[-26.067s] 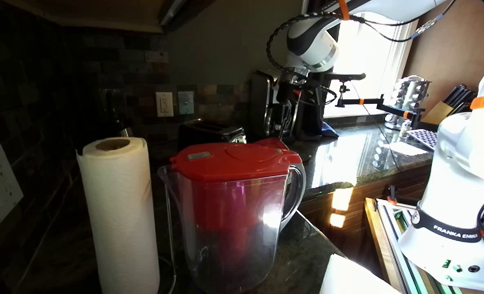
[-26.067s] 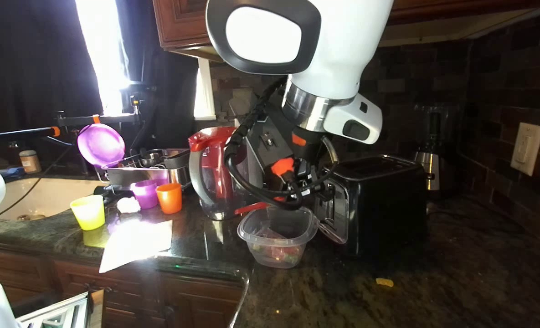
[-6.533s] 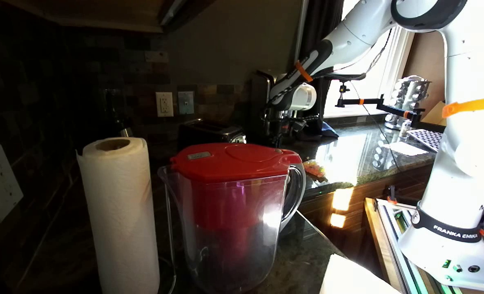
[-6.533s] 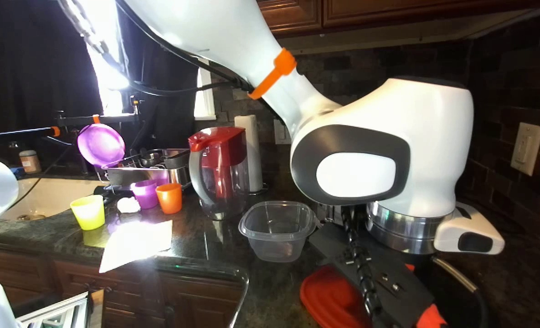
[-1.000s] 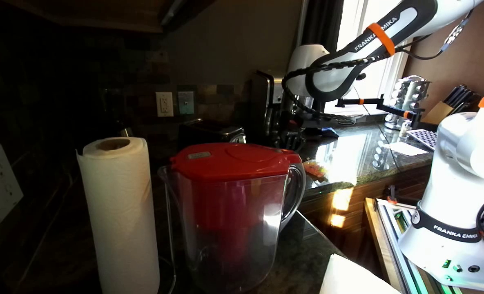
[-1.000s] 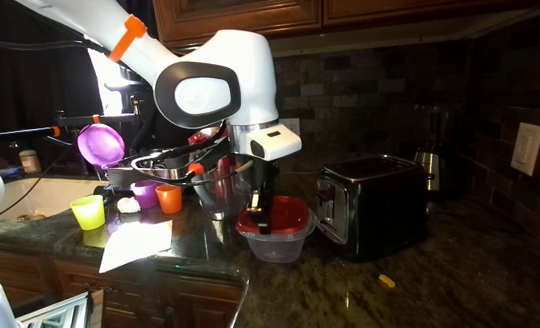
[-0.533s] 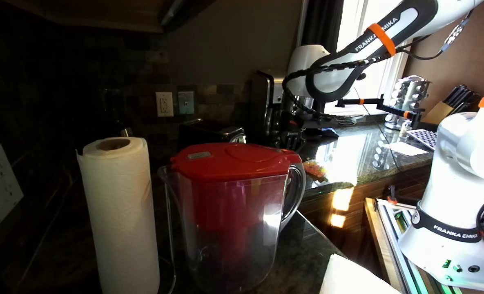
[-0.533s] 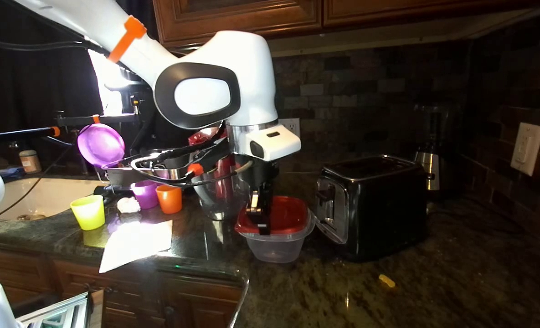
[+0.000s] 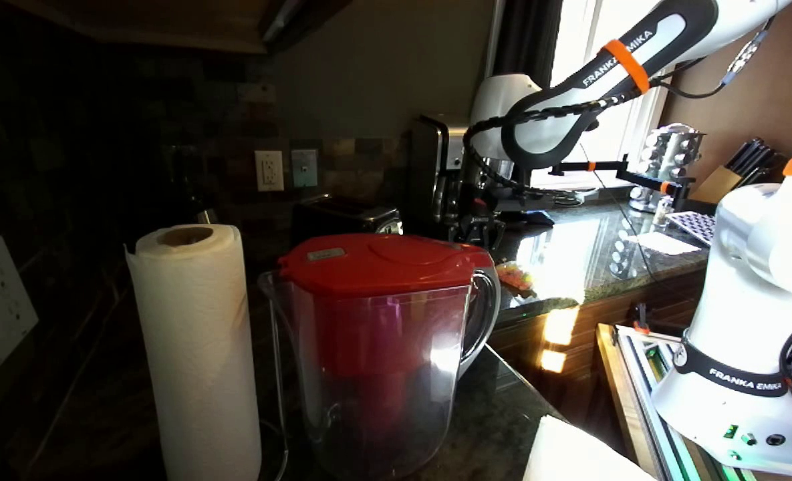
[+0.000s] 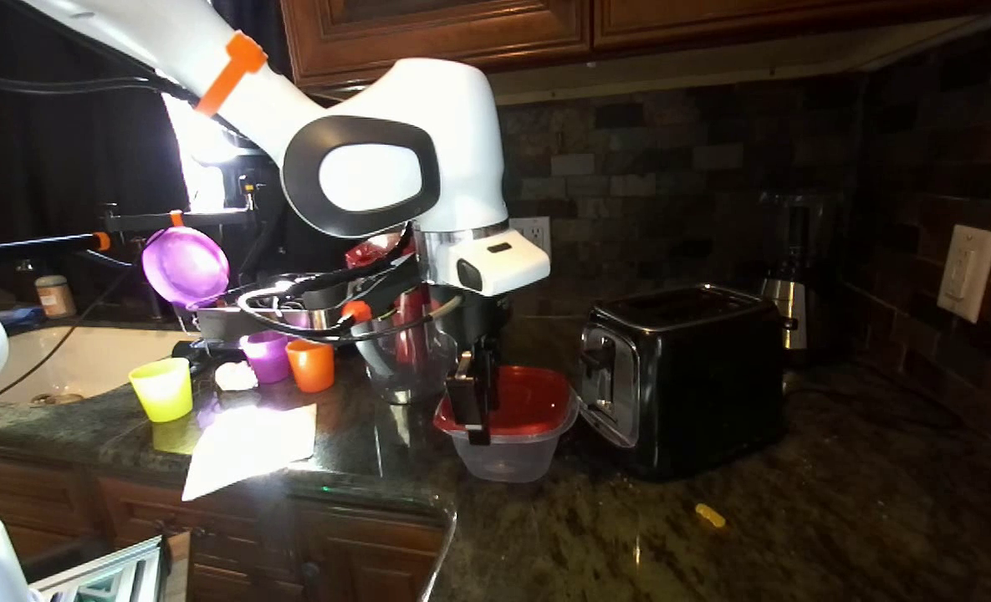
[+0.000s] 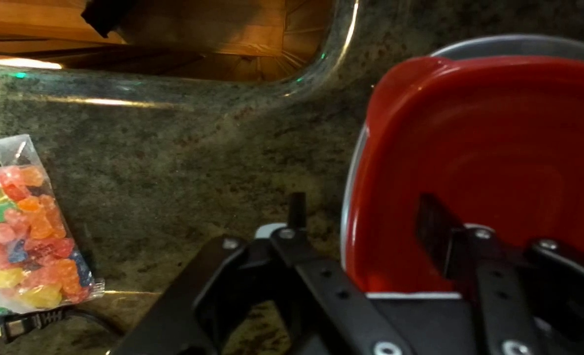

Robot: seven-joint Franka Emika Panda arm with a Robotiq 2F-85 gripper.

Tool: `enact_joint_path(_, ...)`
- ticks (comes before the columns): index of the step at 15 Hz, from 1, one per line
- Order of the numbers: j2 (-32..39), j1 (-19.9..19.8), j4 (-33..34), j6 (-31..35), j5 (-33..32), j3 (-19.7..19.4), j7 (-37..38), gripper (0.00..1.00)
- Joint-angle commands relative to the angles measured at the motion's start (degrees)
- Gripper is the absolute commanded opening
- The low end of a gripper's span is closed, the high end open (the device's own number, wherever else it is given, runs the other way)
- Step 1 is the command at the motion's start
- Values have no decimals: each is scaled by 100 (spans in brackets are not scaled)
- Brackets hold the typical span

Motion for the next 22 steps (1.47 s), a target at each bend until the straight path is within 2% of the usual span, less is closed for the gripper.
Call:
enact_joint_path(1,-200,-29,-151,-54,-20,38,117,94)
enact_joint_path(3,-277,44,-127,-155,122,-54,-169,100)
enact_joint_path(8,-627,105,-94,-437,55,-227,-1294,100)
enact_joint_path(10,-788,161,-76,-628,42,-346,-1964,99)
enact_joint_path(16,-1320,456,-170,-448,128,-789,-3954,100)
enact_joint_path(22,-1703,771,-245,-355,190,-1084,-5043,100)
